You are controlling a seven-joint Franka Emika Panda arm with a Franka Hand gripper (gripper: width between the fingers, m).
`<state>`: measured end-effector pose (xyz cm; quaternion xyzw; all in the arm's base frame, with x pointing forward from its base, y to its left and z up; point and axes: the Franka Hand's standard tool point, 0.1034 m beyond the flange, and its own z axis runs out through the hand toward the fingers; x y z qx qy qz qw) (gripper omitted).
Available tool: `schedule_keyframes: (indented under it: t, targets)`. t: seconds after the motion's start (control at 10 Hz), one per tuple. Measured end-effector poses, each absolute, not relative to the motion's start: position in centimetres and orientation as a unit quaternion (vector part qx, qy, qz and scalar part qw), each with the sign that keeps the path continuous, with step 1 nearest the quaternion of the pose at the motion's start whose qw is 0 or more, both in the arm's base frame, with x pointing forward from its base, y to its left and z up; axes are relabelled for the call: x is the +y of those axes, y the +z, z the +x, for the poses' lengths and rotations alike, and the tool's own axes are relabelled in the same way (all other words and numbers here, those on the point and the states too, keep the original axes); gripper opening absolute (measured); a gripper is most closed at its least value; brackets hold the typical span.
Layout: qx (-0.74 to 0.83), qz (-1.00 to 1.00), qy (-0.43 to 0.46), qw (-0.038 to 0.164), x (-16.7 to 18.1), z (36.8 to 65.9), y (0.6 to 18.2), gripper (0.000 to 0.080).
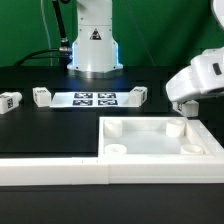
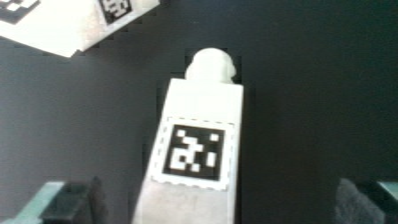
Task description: Assemble square table
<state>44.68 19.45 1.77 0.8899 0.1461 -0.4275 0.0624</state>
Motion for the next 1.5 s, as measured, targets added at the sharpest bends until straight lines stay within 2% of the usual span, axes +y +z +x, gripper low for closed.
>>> schedule_keyframes:
  t: [0.2,0.5,0.6,0.7,1.3,1.4,1.5]
  targets:
    - [0.157,0.893,-0.419,0.056,19.6,44.2,0.7,0.0649]
    - [0.162,0.894,-0.415,0.052,19.7,44.2,0.6,0.0635]
    - [0.162,0.894,-0.415,0.052,19.7,44.2,0.6,0.0442]
    - [0.162,0.894,-0.415,0.052,19.7,44.1,0.6,0.0299]
    - [0.162,0.894,-0.415,0.052,19.7,44.2,0.6,0.0294]
    - [0.173,0.889,-0.423,0.043,19.2,44.6,1.4,0.0294]
    - [0.166,0.89,-0.423,0.024,17.7,46.7,4.1,0.0294]
